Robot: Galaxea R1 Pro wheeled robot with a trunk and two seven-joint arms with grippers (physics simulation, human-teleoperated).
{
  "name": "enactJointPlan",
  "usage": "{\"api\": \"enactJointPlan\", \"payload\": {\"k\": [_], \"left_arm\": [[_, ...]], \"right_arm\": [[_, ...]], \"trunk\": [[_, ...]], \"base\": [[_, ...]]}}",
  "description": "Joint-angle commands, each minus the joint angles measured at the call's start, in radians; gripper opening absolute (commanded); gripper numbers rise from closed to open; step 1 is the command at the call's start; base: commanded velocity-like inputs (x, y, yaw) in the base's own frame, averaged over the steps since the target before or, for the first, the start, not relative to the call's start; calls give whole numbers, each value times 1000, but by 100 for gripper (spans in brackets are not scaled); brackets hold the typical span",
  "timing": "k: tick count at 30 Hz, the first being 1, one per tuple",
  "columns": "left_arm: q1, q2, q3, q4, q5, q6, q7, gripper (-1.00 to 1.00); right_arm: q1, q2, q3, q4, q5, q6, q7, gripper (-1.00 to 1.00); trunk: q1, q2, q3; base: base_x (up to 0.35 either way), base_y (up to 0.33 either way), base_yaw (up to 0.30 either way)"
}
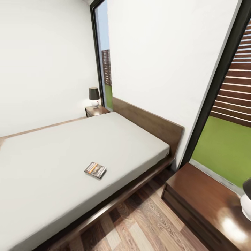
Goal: In the bedroom, move the book from the bed onto either nightstand, and place the two sandals side by side next to the bed.
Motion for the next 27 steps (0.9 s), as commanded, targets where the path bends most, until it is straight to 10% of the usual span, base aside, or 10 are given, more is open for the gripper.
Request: {"api": "enactJointPlan", "payload": {"k": [1,27], "left_arm": [[-1,0,4,1,-6,-4,1,-100],[-1,0,5,1,-5,-4,1,-100]], "right_arm": [[0,0,-1,-3,9,6,4,-100],[6,1,-1,5,9,5,3,-100]], "trunk": [[0,-1,-1],[0,-1,23]], "base": [[-7,-1,276],[-1,0,233]]}}
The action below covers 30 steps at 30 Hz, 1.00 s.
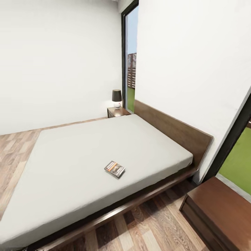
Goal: In the bedroom, move the book from the bed onto either nightstand, and place the two sandals side by side next to the bed.
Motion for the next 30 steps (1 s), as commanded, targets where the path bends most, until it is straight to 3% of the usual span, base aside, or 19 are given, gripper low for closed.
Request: {"api": "enactJointPlan", "payload": {"k": [1,30], "left_arm": [[-1,0,4,1,-6,-4,1,-100],[-1,0,4,1,-5,-4,1,-100]], "right_arm": [[0,0,-1,-2,9,5,3,-100],[2,0,-1,5,9,-9,4,-100]], "trunk": [[0,-1,0],[0,-1,35]], "base": [[0,0,210],[0,0,209]]}}
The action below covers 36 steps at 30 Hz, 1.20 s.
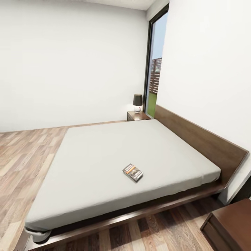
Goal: In the bedroom, move the book from the bed onto either nightstand, and place the two sandals side by side next to the bed.
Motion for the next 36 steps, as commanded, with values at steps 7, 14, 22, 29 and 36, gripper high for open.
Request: {"api": "enactJointPlan", "payload": {"k": [7,14,22,29,36], "left_arm": [[-1,0,4,1,-5,-4,1,-100],[-1,0,4,1,-4,-5,0,-100],[-1,0,4,1,-4,-5,0,-100],[-1,0,4,1,-5,-5,0,-100],[-1,0,4,1,-4,-5,0,-100]], "right_arm": [[0,0,0,-3,9,5,4,-100],[0,0,0,-3,9,5,4,-100],[0,0,0,-3,9,5,4,-100],[0,0,0,-3,9,5,4,-100],[0,0,0,-3,9,5,4,-100]], "trunk": [[0,-1,6],[0,-1,7],[0,-1,8],[0,-1,12],[0,-1,16]], "base": [[0,7,169],[0,65,22],[0,9,148],[0,-25,261],[0,-14,271]]}}
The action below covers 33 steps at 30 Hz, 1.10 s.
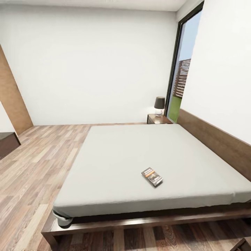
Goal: In the bedroom, move the book from the bed onto either nightstand, and place the two sandals side by side next to the bed.
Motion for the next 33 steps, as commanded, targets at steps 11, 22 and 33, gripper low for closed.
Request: {"api": "enactJointPlan", "payload": {"k": [11,22,33], "left_arm": [[-1,0,4,1,-6,-4,1,-100],[-2,4,1,0,-8,-42,1,-100],[-3,9,0,-3,-8,-90,0,-100]], "right_arm": [[0,-1,-1,-3,9,5,3,-100],[0,9,1,-2,6,5,2,-100],[0,12,-8,33,-5,1,2,-100]], "trunk": [[0,-1,5],[0,-1,8],[0,-1,8]], "base": [[0,-1,273],[0,0,164],[0,0,6]]}}
